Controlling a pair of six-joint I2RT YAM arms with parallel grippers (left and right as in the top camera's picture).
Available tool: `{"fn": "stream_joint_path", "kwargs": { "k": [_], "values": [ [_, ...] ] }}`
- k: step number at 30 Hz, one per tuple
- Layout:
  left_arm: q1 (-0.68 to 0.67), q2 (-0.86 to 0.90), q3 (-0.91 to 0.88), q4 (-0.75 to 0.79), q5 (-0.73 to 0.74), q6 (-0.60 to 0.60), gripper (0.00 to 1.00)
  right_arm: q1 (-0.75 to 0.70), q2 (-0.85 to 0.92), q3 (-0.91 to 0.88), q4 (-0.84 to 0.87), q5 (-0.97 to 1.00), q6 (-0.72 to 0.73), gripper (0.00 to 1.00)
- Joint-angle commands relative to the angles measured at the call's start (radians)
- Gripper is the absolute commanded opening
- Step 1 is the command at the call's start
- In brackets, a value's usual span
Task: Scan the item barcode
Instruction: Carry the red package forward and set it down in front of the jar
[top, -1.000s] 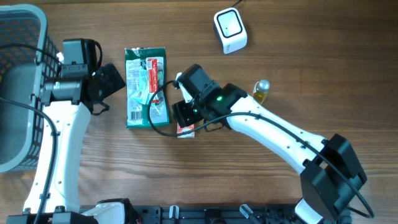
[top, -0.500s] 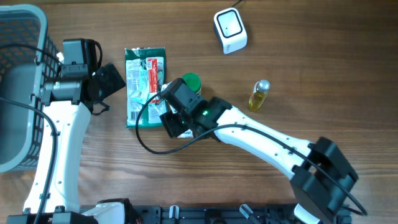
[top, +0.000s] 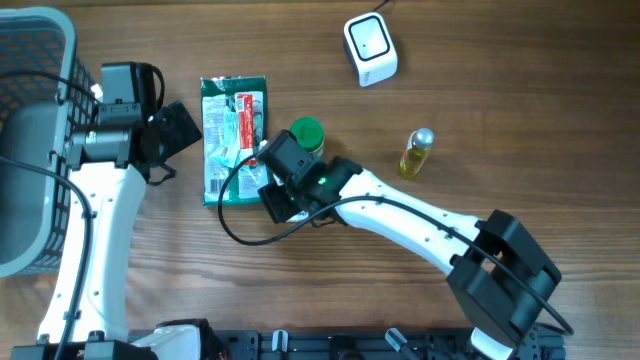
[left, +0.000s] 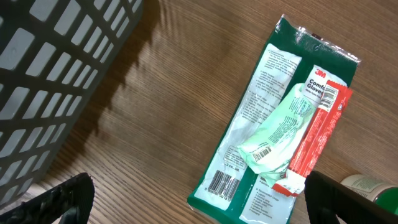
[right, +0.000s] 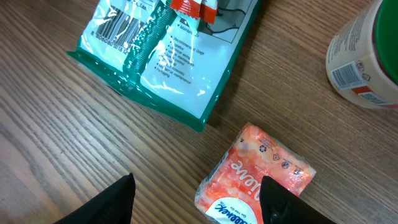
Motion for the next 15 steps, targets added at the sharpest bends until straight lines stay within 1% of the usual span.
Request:
{"fn": "stream_joint_path", "kwargs": {
  "k": [1, 5, 10, 15],
  "values": [
    [-0.005, 0.003, 0.000, 0.002, 0.002, 0.011, 1.00, 0.005, 0.022, -0.009, 0.001, 0.047, -0.012, 0.64],
    [-0.005, 0.003, 0.000, 0.002, 0.002, 0.011, 1.00, 0.005, 0.022, -0.009, 0.003, 0.103, -0.012, 0.64],
    [-0.005, 0.003, 0.000, 0.002, 0.002, 0.011, 1.00, 0.005, 0.024, -0.009, 0.006, 0.105, -0.012, 0.64],
    [-0.005, 0.003, 0.000, 0.002, 0.002, 0.011, 1.00, 0.006, 0.071, -0.009, 0.008, 0.097, -0.004, 0.59]
  ]
}}
